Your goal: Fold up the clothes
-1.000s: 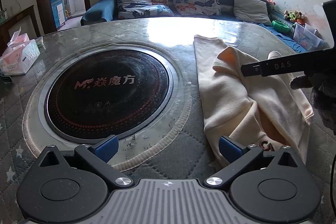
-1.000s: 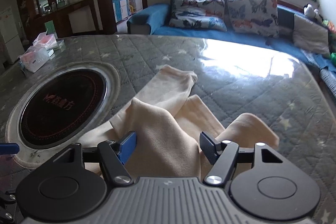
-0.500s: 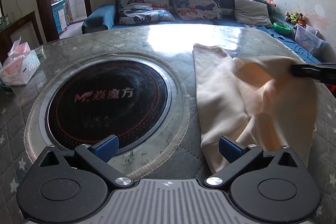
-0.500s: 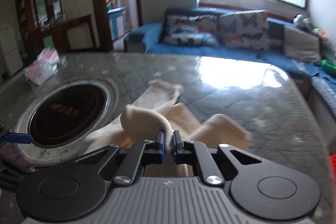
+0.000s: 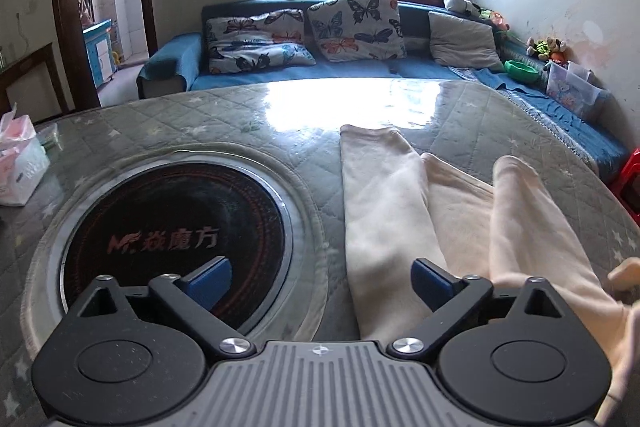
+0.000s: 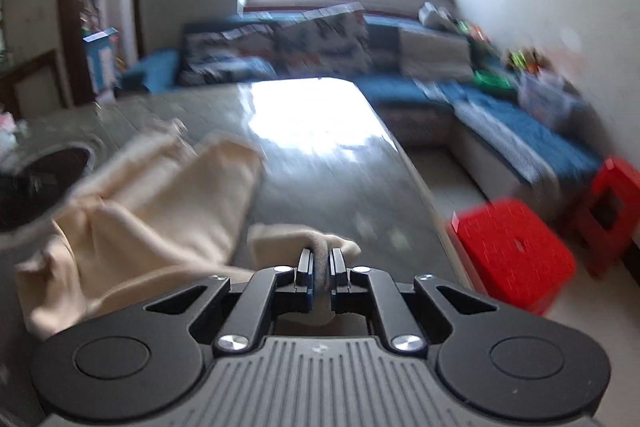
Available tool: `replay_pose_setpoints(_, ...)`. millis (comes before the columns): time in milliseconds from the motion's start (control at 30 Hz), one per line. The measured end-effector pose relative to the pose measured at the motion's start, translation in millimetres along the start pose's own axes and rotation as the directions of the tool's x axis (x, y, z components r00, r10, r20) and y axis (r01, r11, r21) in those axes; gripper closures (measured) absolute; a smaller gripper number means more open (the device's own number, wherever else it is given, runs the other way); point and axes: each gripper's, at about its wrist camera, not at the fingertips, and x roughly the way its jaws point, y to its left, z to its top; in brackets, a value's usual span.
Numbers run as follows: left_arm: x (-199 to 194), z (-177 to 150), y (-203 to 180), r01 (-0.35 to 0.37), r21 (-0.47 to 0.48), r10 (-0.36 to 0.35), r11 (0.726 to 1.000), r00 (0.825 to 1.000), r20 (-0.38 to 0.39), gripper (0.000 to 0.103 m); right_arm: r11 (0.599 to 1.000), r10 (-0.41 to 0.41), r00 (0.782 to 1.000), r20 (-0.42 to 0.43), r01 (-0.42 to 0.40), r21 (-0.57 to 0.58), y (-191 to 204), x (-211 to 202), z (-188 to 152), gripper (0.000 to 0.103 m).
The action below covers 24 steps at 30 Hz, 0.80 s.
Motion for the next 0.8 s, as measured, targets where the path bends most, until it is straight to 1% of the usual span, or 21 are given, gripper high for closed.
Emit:
replay_pose_setpoints(67, 11.4, 5.6, -0.4, -0.001, -0.001, 0.001, 1.0, 1.0, -0.016, 0.018, 0.999, -0.031, 0.999, -0.011, 0.031, 0.022, -11.1, -5.8, -9.0, 0.096)
replay_pose_setpoints(133, 21.9, 10.7, -0.5, 0.007, -0.004, -0.007, 1.0, 1.0, -0.026, 0.025, 0.999, -0.039, 0.999, -0.016, 0.04, 0.033, -14.4, -5.6, -11.7, 0.096)
replay_pose_setpoints(200, 33.2, 15.8, -0.6, 0.017, -0.01, -0.017, 1.0, 0.999, -0.037, 0.037, 0.998, -0.047, 0.999, -0.021, 0.048, 0.045, -17.8, -5.5, -14.3, 0.096)
replay_pose_setpoints(300, 50.9, 24.9, -0.8, 0.035, -0.025, -0.037, 0.999, 0.998, -0.05, 0.048, 0.996, -0.059, 0.998, -0.029, 0.061, 0.062, -22.8, -5.2, -18.2, 0.095)
replay_pose_setpoints(367, 62.9, 32.4, -0.9, 0.049, -0.039, -0.051, 0.998, 0.997, -0.056, 0.05, 0.995, -0.065, 0.997, -0.028, 0.067, 0.068, -25.7, -4.7, -19.6, 0.095)
replay_pose_setpoints(500, 83.0, 44.3, -4.2, 0.081, -0.049, -0.084, 0.996, 0.995, -0.059, 0.05, 0.996, -0.069, 0.998, -0.002, 0.069, 0.054, -26.3, -6.3, -15.9, 0.093)
replay_pose_setpoints(633, 101.4, 49.0, -7.7, 0.07, -0.052, -0.074, 0.996, 0.994, -0.079, 0.05, 0.998, -0.049, 0.998, 0.03, 0.048, 0.027, -22.6, -7.3, -7.2, 0.092)
replay_pose_setpoints(733, 103.6, 49.6, -10.4, 0.073, -0.038, -0.076, 0.997, 0.995, -0.068, 0.05, 1.0, -0.021, 0.999, 0.044, 0.021, -0.002, -16.7, -6.3, -2.5, 0.092)
replay_pose_setpoints(767, 103.4, 48.6, -11.4, 0.072, -0.031, -0.074, 0.997, 0.995, -0.065, 0.05, 1.0, -0.012, 0.999, 0.048, 0.012, -0.01, -14.7, -5.4, -1.0, 0.092)
replay_pose_setpoints(800, 103.0, 47.4, -12.5, 0.071, -0.023, -0.072, 0.997, 0.996, -0.06, 0.055, 1.0, -0.005, 0.999, 0.05, 0.005, -0.017, -12.2, -4.1, 0.0, 0.092)
